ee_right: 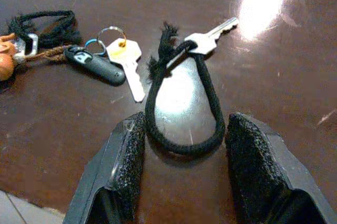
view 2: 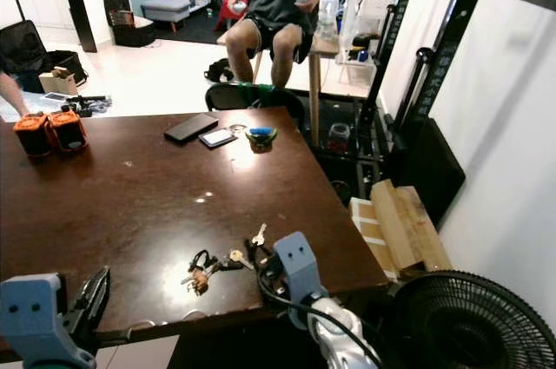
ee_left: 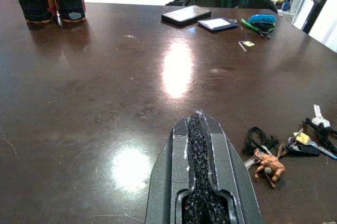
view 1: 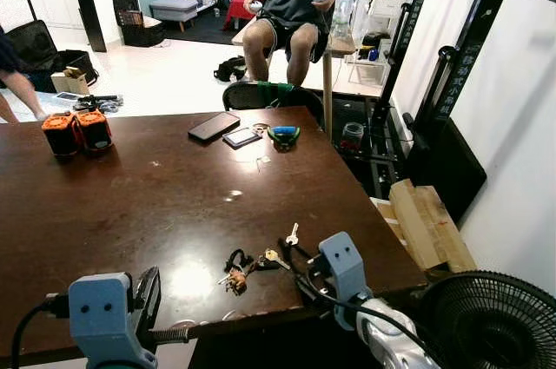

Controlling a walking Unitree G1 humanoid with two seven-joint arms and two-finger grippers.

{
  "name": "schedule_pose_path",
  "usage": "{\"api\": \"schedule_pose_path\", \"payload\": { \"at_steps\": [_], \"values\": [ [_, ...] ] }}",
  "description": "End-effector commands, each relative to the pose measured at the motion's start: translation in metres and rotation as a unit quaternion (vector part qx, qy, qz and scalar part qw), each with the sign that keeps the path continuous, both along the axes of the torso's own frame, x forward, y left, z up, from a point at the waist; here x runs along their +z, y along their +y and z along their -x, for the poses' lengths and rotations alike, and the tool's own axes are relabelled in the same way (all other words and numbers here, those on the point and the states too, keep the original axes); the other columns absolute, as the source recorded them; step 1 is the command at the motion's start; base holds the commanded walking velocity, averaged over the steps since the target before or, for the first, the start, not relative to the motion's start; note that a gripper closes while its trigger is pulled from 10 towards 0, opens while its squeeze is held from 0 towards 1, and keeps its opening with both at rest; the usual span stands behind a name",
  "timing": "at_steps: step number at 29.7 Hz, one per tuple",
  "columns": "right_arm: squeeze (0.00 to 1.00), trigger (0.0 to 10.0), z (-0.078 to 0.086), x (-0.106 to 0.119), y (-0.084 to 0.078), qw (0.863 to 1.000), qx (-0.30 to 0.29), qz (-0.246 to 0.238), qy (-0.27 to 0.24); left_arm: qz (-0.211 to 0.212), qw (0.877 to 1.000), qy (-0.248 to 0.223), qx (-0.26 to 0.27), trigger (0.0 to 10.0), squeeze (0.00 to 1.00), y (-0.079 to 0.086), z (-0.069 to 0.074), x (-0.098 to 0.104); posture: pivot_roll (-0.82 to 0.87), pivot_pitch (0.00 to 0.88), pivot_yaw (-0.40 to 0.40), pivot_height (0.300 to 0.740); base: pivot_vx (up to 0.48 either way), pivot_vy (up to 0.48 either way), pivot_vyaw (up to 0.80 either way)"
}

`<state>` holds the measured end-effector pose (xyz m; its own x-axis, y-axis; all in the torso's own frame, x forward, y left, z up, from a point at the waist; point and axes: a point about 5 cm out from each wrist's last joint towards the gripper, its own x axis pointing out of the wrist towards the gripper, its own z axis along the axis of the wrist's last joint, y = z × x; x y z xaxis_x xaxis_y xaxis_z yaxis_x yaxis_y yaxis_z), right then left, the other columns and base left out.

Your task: Hang keys on a hook

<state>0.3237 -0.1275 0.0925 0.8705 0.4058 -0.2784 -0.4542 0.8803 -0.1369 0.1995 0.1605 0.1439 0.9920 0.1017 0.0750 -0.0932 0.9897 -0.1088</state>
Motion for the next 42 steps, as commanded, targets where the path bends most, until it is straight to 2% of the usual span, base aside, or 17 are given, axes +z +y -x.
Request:
{"api": "schedule_pose_path", "payload": {
  "at_steps": [1,6,7,8,9,10,11,32,34,36,37,38,41,42],
  "values": [
    [0.0,10.0,0.001,-0.006,0.0,1.0,0.005,0.011,0.013,0.001,1.0,0.019,-0.006,10.0,0.0,-0.001,0.001,-0.006,-0.02,0.0,0.073,0.74,0.0,0.0,0.0],
    [0.0,10.0,0.0,-0.007,0.002,1.0,0.012,0.017,0.018,0.001,1.0,0.021,-0.008,10.0,0.0,-0.001,0.001,-0.007,-0.02,0.006,0.078,0.74,0.0,0.0,0.0],
    [0.0,4.4,0.0,-0.01,0.002,0.999,0.019,0.022,0.026,0.001,1.0,0.021,-0.009,10.0,0.0,-0.001,0.002,-0.006,-0.02,0.006,0.078,0.74,0.0,0.0,0.0],
    [0.0,4.4,0.0,-0.01,0.002,0.999,0.019,0.022,0.026,0.001,1.0,0.021,-0.009,10.0,0.0,-0.001,0.002,-0.006,-0.02,0.006,0.078,0.74,0.0,0.0,0.0],
    [0.0,2.0,0.001,-0.011,0.002,0.999,0.022,0.023,0.029,0.001,1.0,0.022,-0.009,10.0,0.0,-0.001,0.002,-0.006,-0.02,0.006,0.078,0.74,0.0,0.0,0.0],
    [0.0,2.0,0.001,-0.011,0.002,0.999,0.022,0.023,0.029,0.001,1.0,0.022,-0.009,10.0,0.0,-0.001,0.002,-0.006,-0.02,0.006,0.078,0.74,0.0,0.0,0.0],
    [0.0,0.0,0.001,-0.011,0.002,0.999,0.023,0.023,0.031,0.001,1.0,0.023,-0.01,10.0,0.0,-0.001,0.002,-0.006,-0.02,0.01,0.079,0.74,0.0,0.0,0.0],
    [0.0,0.0,0.0,-0.01,0.0,0.999,0.02,0.02,0.024,0.001,0.999,0.028,-0.017,10.0,0.0,-0.003,0.002,-0.007,-0.02,0.015,0.088,0.74,0.0,0.0,0.0],
    [0.0,0.0,-0.003,-0.005,0.001,1.0,0.014,0.005,0.01,0.002,0.999,0.028,-0.016,10.0,0.0,-0.002,0.002,-0.007,-0.02,0.016,0.091,0.74,0.0,0.0,0.0],
    [0.0,0.0,-0.009,0.023,0.001,0.993,-0.024,-0.088,-0.072,0.003,1.0,0.023,-0.011,10.0,0.0,-0.001,-0.001,-0.007,-0.03,0.006,0.079,0.74,0.0,0.0,0.0],
    [0.0,0.0,-0.009,0.023,0.001,0.993,-0.024,-0.088,-0.072,0.003,1.0,0.023,-0.011,10.0,0.0,-0.001,-0.001,-0.007,-0.03,0.006,0.079,0.74,0.0,0.0,0.0],
    [0.0,0.0,-0.011,0.035,-0.001,0.985,-0.041,-0.131,-0.101,0.004,1.0,0.019,-0.009,10.0,0.0,0.0,-0.003,-0.006,-0.03,0.006,0.079,0.74,0.0,0.0,0.0],
    [0.0,0.0,-0.011,0.035,-0.001,0.985,-0.041,-0.131,-0.101,0.004,1.0,0.019,-0.009,10.0,0.0,0.0,-0.003,-0.006,-0.03,0.006,0.079,0.74,0.0,0.0,0.0],
    [0.0,0.0,-0.011,0.048,-0.002,0.975,-0.054,-0.172,-0.13,0.004,1.0,0.013,-0.004,10.0,0.0,0.002,-0.006,-0.005,-0.03,0.002,0.076,0.74,0.0,0.0,0.0]
  ]
}}
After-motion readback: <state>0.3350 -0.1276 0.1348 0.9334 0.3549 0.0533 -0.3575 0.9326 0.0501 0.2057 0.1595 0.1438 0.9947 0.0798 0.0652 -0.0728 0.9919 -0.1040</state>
